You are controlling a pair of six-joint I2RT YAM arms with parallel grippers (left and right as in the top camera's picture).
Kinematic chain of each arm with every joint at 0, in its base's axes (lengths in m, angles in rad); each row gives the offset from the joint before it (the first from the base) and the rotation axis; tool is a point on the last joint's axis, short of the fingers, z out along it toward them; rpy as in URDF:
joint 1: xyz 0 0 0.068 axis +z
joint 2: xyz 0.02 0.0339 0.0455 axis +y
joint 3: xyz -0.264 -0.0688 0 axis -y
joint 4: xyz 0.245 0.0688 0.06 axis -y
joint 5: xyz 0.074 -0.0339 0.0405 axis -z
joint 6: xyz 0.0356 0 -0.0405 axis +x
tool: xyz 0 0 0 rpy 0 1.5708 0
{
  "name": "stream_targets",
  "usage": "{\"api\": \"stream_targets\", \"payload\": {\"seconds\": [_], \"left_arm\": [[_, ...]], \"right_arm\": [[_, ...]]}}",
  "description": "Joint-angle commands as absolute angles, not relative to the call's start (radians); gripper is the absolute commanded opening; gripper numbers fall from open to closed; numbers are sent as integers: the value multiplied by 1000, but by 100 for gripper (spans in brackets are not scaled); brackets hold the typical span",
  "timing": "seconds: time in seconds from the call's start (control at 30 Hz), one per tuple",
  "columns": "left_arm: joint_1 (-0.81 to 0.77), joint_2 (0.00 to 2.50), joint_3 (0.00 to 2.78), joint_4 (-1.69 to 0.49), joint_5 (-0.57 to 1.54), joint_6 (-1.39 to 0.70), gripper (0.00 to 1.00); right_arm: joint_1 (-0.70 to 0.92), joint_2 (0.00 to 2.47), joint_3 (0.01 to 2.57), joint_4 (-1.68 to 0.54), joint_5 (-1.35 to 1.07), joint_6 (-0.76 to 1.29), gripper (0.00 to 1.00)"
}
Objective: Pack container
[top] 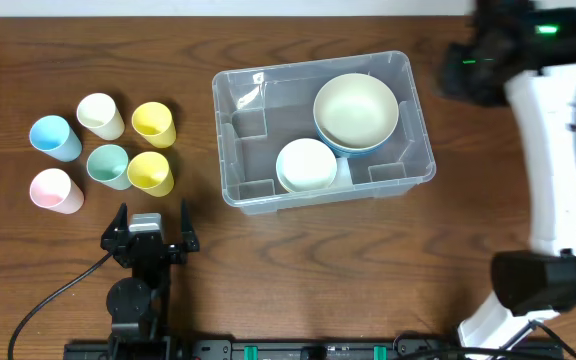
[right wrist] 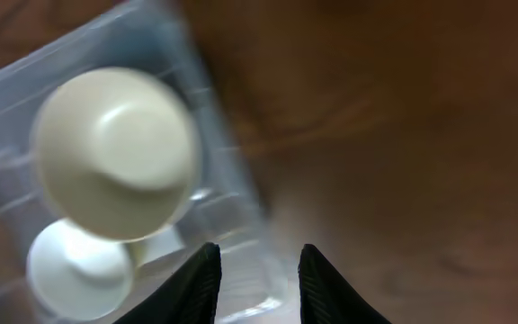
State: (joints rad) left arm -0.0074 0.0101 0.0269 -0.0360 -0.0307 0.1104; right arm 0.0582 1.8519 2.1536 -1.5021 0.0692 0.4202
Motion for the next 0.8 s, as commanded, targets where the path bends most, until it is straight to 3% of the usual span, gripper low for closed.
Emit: {"api": "stream_targets", "payload": {"seconds": [0.0, 0.33, 0.77], "left_arm": [[-3, 5, 4, -68, -53, 127, 98], [-3, 5, 4, -68, -53, 127, 98], [-3, 5, 4, -68, -53, 127, 98]], "right_arm": [[-41, 1859, 2154, -1531, 74, 414, 30], [-165, 1859, 2110, -1541, 75, 414, 29], [-58, 1859, 1762, -1351, -77, 341, 24]]}}
